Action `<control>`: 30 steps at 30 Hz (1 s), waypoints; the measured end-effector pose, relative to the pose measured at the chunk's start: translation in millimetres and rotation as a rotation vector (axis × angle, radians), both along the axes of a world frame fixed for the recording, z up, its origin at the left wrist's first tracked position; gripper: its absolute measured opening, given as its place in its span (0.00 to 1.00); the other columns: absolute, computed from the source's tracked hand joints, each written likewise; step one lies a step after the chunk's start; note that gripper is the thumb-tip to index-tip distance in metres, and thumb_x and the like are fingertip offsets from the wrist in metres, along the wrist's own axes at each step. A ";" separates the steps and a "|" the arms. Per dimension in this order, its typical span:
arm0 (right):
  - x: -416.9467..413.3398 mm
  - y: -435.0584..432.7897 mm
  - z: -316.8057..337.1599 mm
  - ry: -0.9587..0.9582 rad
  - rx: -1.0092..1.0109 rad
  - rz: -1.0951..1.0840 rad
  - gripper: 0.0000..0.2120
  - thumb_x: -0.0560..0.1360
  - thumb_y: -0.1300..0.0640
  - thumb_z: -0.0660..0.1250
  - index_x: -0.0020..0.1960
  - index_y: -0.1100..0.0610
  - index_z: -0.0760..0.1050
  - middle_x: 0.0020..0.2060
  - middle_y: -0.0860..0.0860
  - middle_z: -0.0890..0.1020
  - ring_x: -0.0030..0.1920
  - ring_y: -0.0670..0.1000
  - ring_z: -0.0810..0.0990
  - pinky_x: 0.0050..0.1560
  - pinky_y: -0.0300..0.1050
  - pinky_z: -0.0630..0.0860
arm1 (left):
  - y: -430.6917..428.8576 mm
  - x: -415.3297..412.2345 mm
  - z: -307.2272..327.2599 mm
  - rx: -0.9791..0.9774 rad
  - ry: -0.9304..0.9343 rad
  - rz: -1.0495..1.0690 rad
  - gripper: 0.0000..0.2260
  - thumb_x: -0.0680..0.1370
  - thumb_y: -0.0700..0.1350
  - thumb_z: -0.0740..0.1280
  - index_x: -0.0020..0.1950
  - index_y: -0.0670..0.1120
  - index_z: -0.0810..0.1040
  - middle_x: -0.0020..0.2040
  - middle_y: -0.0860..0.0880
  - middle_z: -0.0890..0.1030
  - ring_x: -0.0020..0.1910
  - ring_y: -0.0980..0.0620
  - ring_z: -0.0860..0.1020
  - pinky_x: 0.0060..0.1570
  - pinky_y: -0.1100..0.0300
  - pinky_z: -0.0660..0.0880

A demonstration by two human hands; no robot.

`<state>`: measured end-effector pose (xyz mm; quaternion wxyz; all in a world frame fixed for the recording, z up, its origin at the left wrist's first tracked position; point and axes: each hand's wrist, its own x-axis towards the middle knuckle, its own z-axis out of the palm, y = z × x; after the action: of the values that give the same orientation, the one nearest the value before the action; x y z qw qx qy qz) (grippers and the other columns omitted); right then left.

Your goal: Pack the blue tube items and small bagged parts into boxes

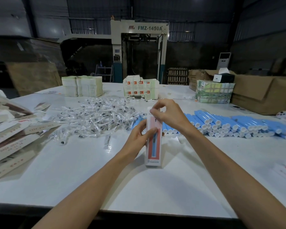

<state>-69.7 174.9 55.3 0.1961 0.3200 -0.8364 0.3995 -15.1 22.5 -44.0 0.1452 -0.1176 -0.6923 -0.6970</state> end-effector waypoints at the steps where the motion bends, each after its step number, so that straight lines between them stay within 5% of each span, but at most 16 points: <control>1: -1.0 2.1 -2.8 0.017 0.043 -0.005 0.06 0.79 0.54 0.72 0.50 0.56 0.84 0.51 0.50 0.82 0.54 0.48 0.78 0.56 0.45 0.74 | -0.3 -0.1 0.0 -0.003 0.006 0.011 0.16 0.85 0.51 0.71 0.73 0.56 0.78 0.64 0.52 0.85 0.60 0.45 0.87 0.56 0.51 0.85; 4: -2.4 8.6 -14.6 -0.006 0.048 0.041 0.09 0.82 0.54 0.69 0.57 0.57 0.85 0.59 0.51 0.77 0.62 0.48 0.75 0.62 0.44 0.71 | -1.8 0.5 -0.9 -0.016 0.010 0.042 0.15 0.84 0.53 0.72 0.70 0.61 0.79 0.62 0.51 0.86 0.59 0.47 0.86 0.52 0.55 0.84; 7: -1.1 14.9 -32.5 -0.025 -0.204 0.049 0.11 0.85 0.55 0.65 0.65 0.54 0.81 0.61 0.49 0.76 0.58 0.43 0.78 0.56 0.37 0.75 | -3.1 2.1 -1.4 -0.032 0.017 0.052 0.16 0.84 0.53 0.72 0.72 0.58 0.79 0.63 0.52 0.86 0.62 0.49 0.85 0.56 0.56 0.83; 12: 1.9 18.4 -73.2 -0.210 -0.419 0.092 0.12 0.85 0.52 0.64 0.68 0.49 0.73 0.57 0.48 0.82 0.56 0.46 0.83 0.59 0.48 0.79 | -4.3 3.4 0.4 -0.012 0.032 0.134 0.26 0.82 0.50 0.75 0.79 0.54 0.73 0.62 0.53 0.87 0.62 0.52 0.85 0.59 0.60 0.82; 15: 4.4 14.4 -82.6 -0.248 -0.385 0.192 0.18 0.84 0.49 0.67 0.72 0.44 0.69 0.58 0.48 0.84 0.58 0.48 0.84 0.61 0.47 0.79 | -4.0 3.8 1.6 0.045 0.047 0.145 0.34 0.81 0.49 0.76 0.83 0.60 0.63 0.62 0.51 0.87 0.61 0.52 0.86 0.54 0.63 0.82; 20: 6.0 5.7 -85.6 -0.204 -0.340 0.230 0.23 0.84 0.49 0.68 0.76 0.39 0.68 0.60 0.47 0.82 0.60 0.48 0.82 0.61 0.49 0.81 | -8.8 3.0 1.2 -0.025 0.112 0.149 0.31 0.81 0.51 0.76 0.80 0.67 0.67 0.64 0.56 0.86 0.63 0.50 0.84 0.64 0.51 0.82; 25: 5.3 10.1 -83.1 -0.215 -0.337 0.262 0.24 0.84 0.50 0.67 0.78 0.39 0.67 0.64 0.49 0.80 0.62 0.47 0.80 0.62 0.51 0.82 | -13.3 3.7 3.9 -0.128 0.127 0.153 0.30 0.81 0.53 0.75 0.81 0.65 0.69 0.69 0.59 0.81 0.67 0.59 0.80 0.60 0.68 0.77; 30: 5.9 11.3 -82.2 -0.223 -0.352 0.309 0.19 0.84 0.53 0.67 0.73 0.41 0.71 0.64 0.49 0.79 0.64 0.50 0.79 0.64 0.55 0.80 | -16.2 5.8 9.0 -0.206 0.154 0.182 0.27 0.81 0.51 0.75 0.79 0.60 0.73 0.70 0.57 0.81 0.69 0.63 0.77 0.59 0.73 0.75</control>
<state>-63.8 186.3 -26.8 0.0921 0.3587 -0.7116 0.5971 -9.3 6.3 -35.1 0.2474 -0.1216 -0.7549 -0.5951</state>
